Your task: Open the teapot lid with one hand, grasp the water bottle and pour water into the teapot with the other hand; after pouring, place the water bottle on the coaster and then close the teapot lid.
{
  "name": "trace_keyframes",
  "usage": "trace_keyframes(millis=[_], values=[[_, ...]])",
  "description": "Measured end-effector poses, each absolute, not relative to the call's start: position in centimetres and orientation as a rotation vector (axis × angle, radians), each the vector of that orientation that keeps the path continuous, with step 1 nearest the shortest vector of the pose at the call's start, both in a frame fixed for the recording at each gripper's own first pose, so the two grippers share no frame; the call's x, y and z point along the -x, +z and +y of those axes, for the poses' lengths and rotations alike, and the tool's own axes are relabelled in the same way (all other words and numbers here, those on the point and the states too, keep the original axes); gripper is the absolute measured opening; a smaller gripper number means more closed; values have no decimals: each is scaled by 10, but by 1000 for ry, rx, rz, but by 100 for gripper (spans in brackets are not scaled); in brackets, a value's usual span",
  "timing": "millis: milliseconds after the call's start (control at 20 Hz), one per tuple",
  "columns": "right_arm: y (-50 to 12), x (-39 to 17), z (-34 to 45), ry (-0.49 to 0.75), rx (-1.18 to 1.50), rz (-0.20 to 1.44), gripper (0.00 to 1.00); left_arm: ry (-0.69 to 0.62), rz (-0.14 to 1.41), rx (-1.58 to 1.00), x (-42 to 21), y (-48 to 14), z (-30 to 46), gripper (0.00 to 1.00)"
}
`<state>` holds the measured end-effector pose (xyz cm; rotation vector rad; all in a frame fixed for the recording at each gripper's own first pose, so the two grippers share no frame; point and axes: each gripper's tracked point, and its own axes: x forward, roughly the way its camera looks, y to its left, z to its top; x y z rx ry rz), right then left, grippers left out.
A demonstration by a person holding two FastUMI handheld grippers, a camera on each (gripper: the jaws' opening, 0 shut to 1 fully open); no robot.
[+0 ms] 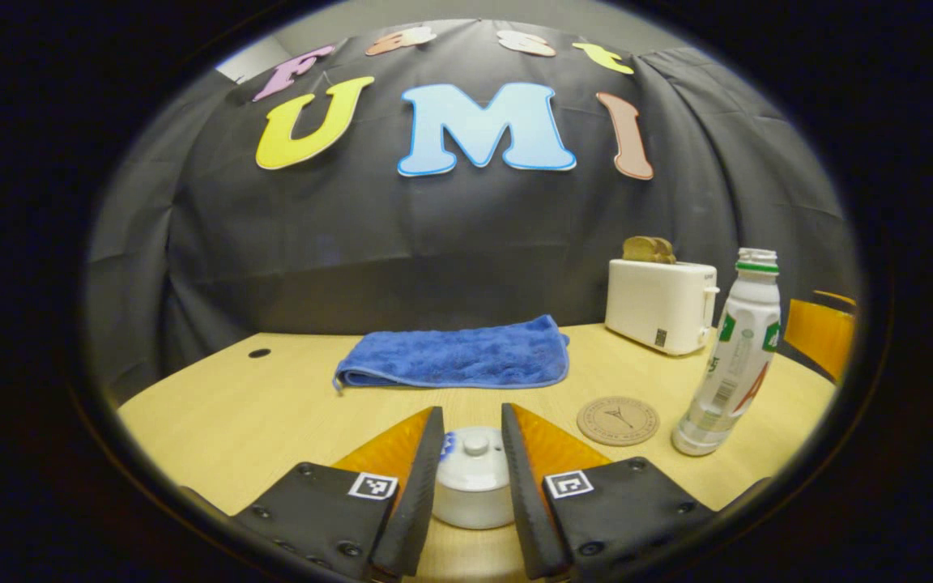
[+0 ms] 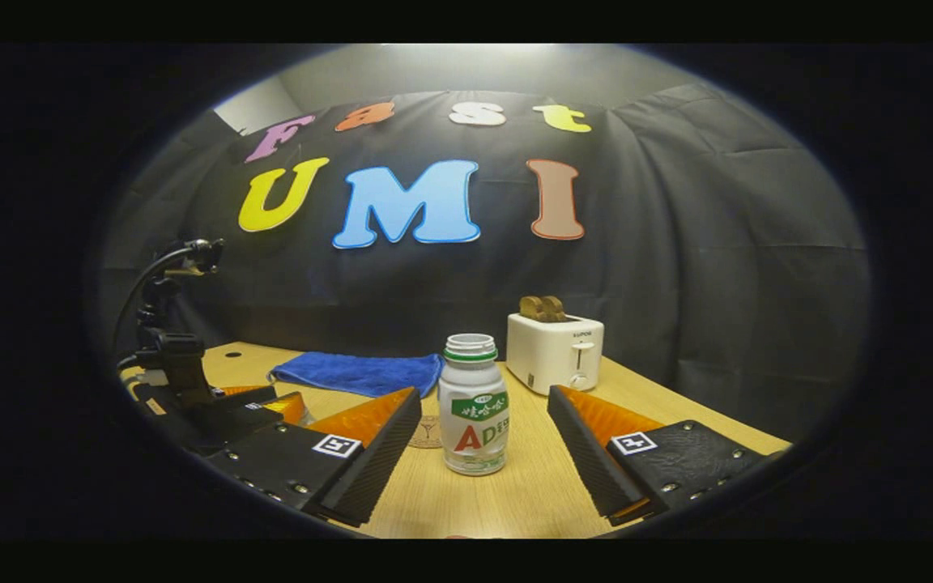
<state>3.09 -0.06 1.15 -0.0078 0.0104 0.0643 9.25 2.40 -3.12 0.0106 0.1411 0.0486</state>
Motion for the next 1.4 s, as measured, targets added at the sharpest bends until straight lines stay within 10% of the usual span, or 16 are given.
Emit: trace_keyframes(millis=[600,1400], values=[[-2,-35,-5,65,-17,51,96,37,159,-42,-98,-30,22,18],[-22,-55,6,99,6,93,96,-21,93,67,-71,27,27,19]])
